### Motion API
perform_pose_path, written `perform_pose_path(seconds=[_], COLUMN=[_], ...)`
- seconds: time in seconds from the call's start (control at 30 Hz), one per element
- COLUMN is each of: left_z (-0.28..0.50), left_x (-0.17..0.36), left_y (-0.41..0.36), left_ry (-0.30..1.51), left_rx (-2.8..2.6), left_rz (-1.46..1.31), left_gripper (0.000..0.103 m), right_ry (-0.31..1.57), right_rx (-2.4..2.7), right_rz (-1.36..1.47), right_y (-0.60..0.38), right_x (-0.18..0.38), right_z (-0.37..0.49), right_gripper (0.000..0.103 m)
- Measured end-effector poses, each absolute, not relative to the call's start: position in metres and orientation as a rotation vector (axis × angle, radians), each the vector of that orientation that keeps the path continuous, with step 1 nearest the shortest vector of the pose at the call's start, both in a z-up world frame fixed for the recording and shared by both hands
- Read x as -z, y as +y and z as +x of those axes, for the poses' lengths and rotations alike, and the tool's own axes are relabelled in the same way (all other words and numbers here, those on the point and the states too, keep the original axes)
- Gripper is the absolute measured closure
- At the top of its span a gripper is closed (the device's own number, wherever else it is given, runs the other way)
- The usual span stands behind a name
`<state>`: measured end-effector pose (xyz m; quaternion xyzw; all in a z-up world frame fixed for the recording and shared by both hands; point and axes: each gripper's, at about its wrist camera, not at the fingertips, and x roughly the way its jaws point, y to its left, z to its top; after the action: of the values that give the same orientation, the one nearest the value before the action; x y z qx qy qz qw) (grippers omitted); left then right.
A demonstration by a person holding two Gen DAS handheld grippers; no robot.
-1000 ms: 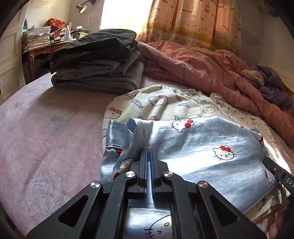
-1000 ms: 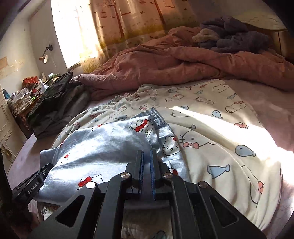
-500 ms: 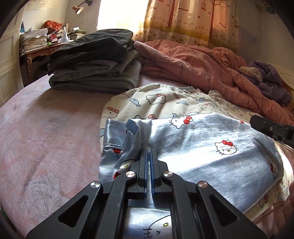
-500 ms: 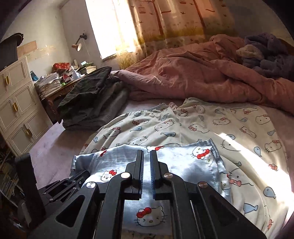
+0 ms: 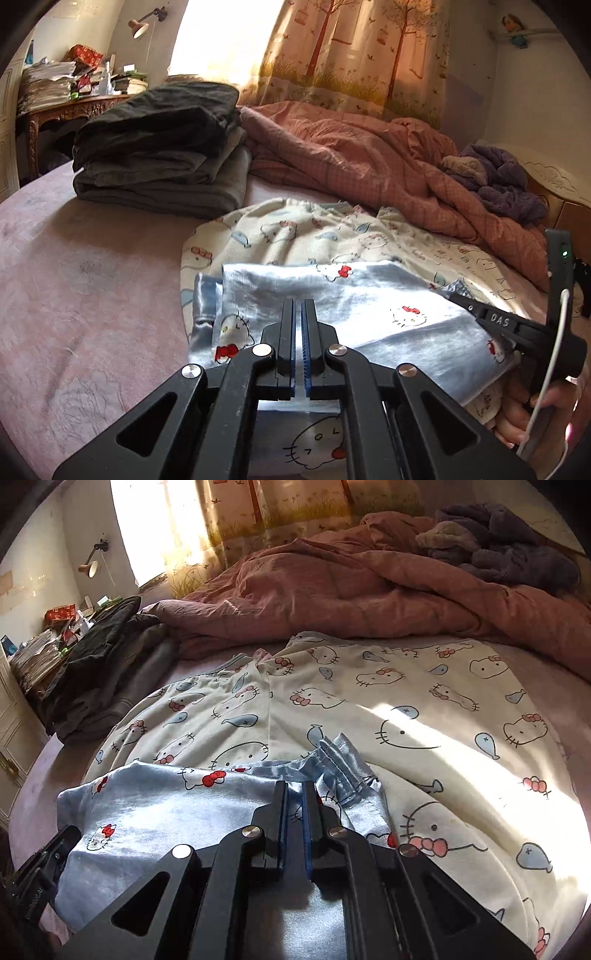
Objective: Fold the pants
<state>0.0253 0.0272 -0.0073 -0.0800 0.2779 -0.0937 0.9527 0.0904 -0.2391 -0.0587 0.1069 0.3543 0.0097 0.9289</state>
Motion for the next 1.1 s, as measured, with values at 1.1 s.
perform_pose_path(seconds=[1.1], left_z=[0.008], left_x=[-0.003], left_y=[0.038], left_ry=[0.443], left_rx=[0.086], left_rz=[-0.011], left_gripper=[0.1], right_ry=[0.581], right_rx=[-0.157], right_rz=[0.271], right_y=[-0.247], right_x=[0.038], right_z=[0.047], right_gripper=[0.095])
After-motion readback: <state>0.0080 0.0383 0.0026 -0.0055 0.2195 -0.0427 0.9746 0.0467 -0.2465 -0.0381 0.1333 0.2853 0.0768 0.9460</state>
